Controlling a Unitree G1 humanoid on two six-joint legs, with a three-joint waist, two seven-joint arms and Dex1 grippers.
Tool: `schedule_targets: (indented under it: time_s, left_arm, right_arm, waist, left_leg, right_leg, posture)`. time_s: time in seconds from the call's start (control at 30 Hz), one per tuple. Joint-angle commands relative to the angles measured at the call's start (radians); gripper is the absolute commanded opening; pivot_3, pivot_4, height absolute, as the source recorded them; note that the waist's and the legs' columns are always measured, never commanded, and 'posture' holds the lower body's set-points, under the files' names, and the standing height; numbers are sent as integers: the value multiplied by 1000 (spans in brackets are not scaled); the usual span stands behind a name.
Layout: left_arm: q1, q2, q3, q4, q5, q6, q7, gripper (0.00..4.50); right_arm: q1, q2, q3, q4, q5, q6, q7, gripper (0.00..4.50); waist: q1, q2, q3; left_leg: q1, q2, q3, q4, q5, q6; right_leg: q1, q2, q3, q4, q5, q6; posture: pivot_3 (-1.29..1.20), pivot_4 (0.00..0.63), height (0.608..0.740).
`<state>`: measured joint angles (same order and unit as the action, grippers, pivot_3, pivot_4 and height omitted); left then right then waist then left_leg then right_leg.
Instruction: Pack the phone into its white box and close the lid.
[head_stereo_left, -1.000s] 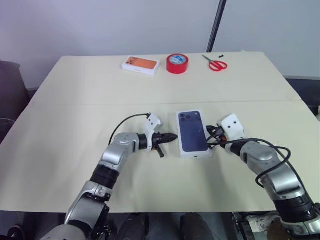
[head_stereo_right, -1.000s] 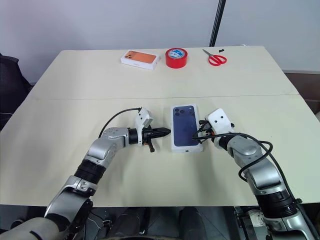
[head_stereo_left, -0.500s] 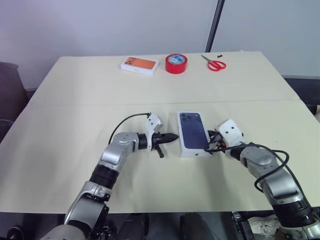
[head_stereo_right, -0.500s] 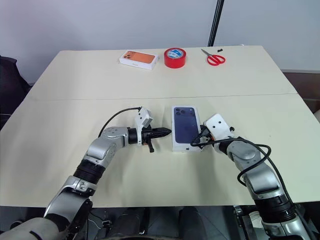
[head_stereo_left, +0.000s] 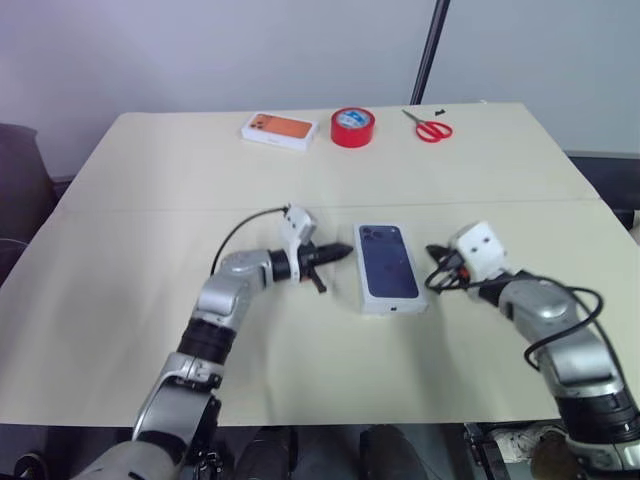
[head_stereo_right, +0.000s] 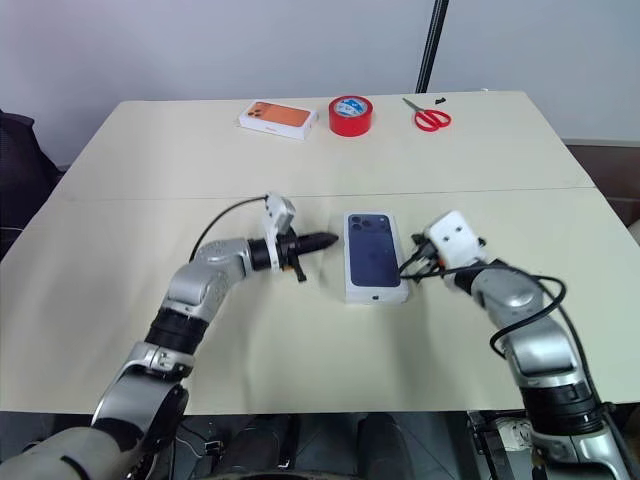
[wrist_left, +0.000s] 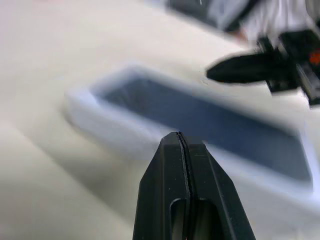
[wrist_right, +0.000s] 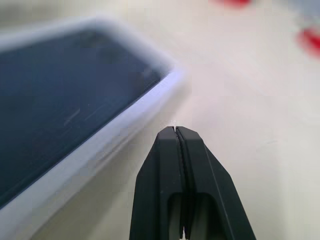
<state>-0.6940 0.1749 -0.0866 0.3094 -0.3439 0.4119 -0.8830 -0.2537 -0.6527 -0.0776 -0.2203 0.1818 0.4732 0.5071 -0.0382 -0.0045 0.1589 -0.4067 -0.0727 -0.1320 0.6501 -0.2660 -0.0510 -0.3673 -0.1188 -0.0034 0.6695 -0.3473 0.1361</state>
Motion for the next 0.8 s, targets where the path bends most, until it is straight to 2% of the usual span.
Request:
schedule_targets:
  time_s: [0.03,0.13,0.23,0.33,0.4,0.6,0.8]
  left_arm:
    - [-67,-35,38,24,-38,-13,13,0]
    - [-102,-74,14,89,-5,-56,17,0]
    - [-104,-98,-20,134,29,-88,7,0]
    - [-82,-82,-116,227,162,-131,55,0]
    - [-68,-78,-134,254,189,-114,72,0]
    - [-39,-57,-141,228,205,-104,50,0]
    - [-38,-46,-102,200,169,-96,40,0]
  right_arm:
    - [-45,1,-33,4,16,-15,12,37]
    - [-71,45,-35,-21,71,18,31,37]
    - [-37,36,18,-47,68,6,93,37]
    - [57,-34,134,-76,-20,8,147,37]
    - [104,-64,178,-82,-66,-14,156,37]
    - [108,-46,192,-102,-67,7,157,37]
    - [46,7,147,-90,-33,49,133,37]
  waist:
    - [0,0,0]
    - [-1,0,0]
    - [-2,0,0]
    - [-2,0,0]
    - [-4,0,0]
    - [-5,-2,-1]
    - [-5,-2,-1]
  left_leg:
    - [0,0,0,0,0,0]
    - [0,0,0,0,0,0]
    - [0,0,0,0,0,0]
    - [0,0,0,0,0,0]
    - [0,-1,0,0,0,0]
    - [14,0,0,-3,-1,1]
    - [14,0,0,-3,-1,1]
  right_leg:
    - [0,0,0,0,0,0]
    - [0,0,0,0,0,0]
    - [0,0,-1,0,0,0]
    - [1,0,-1,0,0,0]
    - [1,0,-1,0,0,0]
    - [14,0,0,-3,0,0]
    - [14,0,0,-3,0,0]
  posture:
    - [0,150,740]
    - [0,150,740]
    - [0,150,740]
    - [0,150,740]
    - [0,150,740]
    - [0,150,740]
    - [0,150,740]
